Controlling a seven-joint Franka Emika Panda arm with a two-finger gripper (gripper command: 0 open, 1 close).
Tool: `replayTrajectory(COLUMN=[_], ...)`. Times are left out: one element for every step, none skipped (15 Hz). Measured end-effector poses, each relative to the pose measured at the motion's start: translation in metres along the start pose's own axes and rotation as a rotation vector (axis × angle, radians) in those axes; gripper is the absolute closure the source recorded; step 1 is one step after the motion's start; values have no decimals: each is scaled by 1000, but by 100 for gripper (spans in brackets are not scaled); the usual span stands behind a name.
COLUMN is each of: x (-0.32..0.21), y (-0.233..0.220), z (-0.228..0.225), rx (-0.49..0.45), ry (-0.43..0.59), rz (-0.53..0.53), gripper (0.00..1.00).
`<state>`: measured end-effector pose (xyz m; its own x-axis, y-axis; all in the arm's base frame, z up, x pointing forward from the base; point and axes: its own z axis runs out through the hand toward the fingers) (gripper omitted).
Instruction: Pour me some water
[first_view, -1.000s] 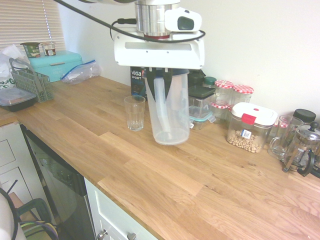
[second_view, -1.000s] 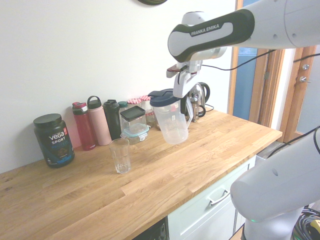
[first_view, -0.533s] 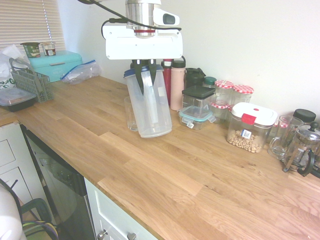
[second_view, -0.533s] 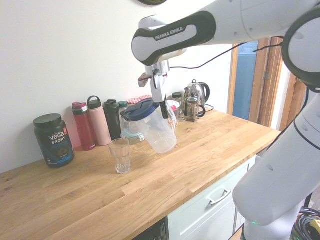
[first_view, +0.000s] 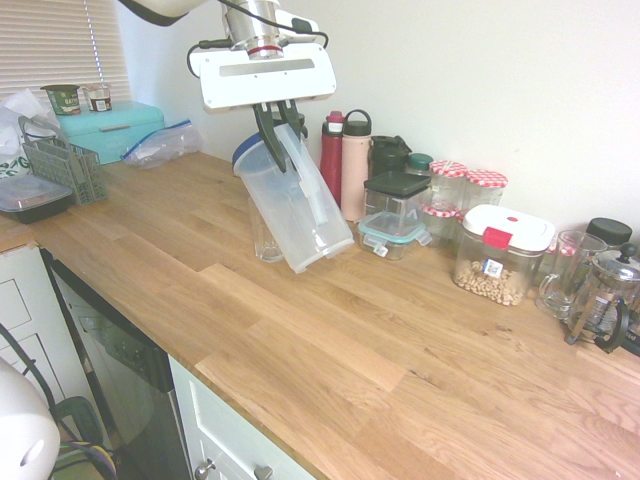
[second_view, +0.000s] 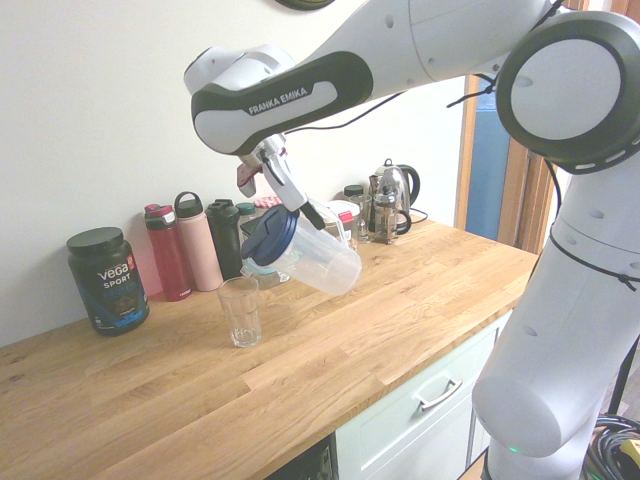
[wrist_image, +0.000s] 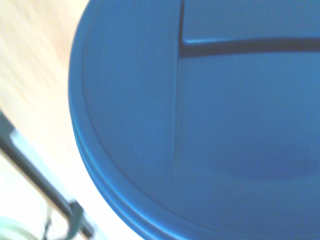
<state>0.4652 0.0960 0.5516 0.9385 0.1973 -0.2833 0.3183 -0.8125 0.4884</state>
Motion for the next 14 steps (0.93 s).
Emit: replayTrajectory(x=[5,12,18,25,33,40,46,52,56,59,60,60,60,60], y=[-7,-13,-16,-19,-21,-24,-26,-27,-27,-26,-25,-23,-23,-23], z=[3,5,7,8,8,7,7,7,8,9,9,9,8,8], rx=[-18,-29,-37,-45,-57,-68,-79,-91,-101,-108,-115,-129,-138,-140], ry=[-8,-16,-23,-28,-35,-46,-57,-66,-74,-82,-90,-96,-99,-99], rz=[-14,-22,-25,-25,-26,-28,-31,-34,-36,-35,-34,-34,-35,-36], gripper=[100,100,100,100,100,100,100,100,100,100,100,100,100,100])
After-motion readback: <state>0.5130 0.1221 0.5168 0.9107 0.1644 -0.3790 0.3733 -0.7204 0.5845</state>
